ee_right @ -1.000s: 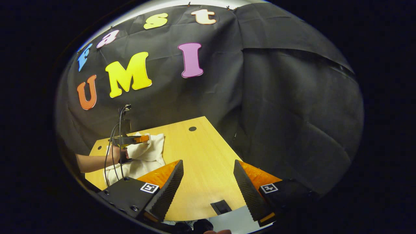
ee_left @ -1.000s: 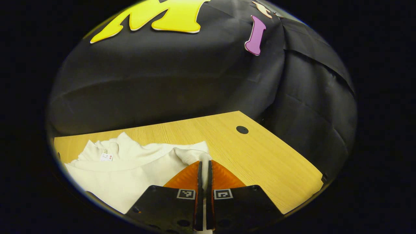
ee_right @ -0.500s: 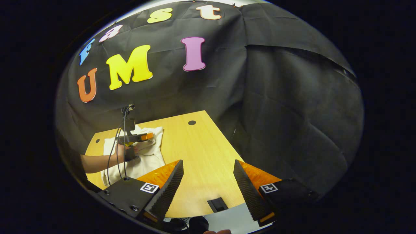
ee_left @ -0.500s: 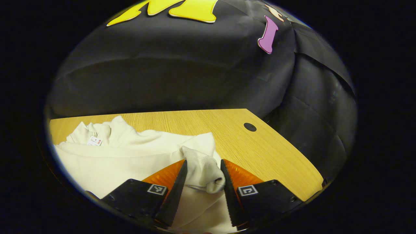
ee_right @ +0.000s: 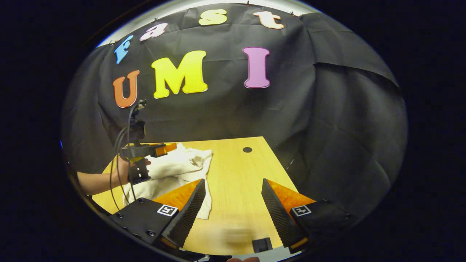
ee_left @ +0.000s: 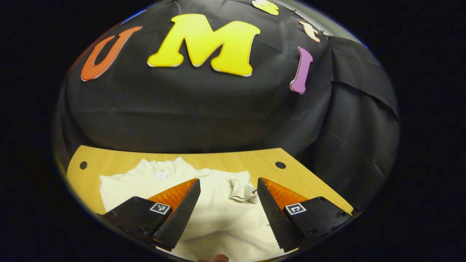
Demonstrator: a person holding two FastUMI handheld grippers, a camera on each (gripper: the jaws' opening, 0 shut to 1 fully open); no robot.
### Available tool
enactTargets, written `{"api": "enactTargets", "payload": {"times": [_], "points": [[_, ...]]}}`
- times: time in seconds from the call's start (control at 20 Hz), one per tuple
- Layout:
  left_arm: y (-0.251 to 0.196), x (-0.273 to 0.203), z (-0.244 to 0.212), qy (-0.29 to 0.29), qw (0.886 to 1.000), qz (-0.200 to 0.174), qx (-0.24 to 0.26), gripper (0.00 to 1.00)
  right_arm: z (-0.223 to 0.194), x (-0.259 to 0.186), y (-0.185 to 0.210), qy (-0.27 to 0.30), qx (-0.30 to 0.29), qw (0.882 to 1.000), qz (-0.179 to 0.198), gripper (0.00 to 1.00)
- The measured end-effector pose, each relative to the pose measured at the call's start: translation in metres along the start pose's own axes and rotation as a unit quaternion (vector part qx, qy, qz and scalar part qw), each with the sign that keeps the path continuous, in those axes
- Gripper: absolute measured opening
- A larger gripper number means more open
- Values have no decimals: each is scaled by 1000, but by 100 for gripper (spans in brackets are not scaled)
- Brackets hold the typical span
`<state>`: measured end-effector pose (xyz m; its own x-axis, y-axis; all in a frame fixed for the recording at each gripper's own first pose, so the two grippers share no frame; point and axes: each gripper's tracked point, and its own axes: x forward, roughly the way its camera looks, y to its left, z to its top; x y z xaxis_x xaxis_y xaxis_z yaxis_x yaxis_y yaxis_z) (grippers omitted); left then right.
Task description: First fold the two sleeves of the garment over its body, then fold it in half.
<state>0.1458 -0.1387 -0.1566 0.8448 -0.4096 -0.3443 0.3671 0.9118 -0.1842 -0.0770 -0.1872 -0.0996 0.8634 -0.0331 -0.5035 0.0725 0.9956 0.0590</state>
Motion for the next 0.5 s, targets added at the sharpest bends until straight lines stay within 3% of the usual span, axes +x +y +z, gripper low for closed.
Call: {"api": "enactTargets", "payload": {"times": [0.15, 0.35, 0.5], "points": [[32, -69, 34, -44, 997, 68, 18, 98, -1, 23, 28, 2, -13, 999, 40, 95], [47, -144, 48, -96, 990, 99, 6, 98, 0, 41, 58, -2, -25, 996, 80, 97], [71, -186, 40, -111, 983, 147, 10, 98, -4, 49, 74, -3, -38, 994, 98, 97]]}}
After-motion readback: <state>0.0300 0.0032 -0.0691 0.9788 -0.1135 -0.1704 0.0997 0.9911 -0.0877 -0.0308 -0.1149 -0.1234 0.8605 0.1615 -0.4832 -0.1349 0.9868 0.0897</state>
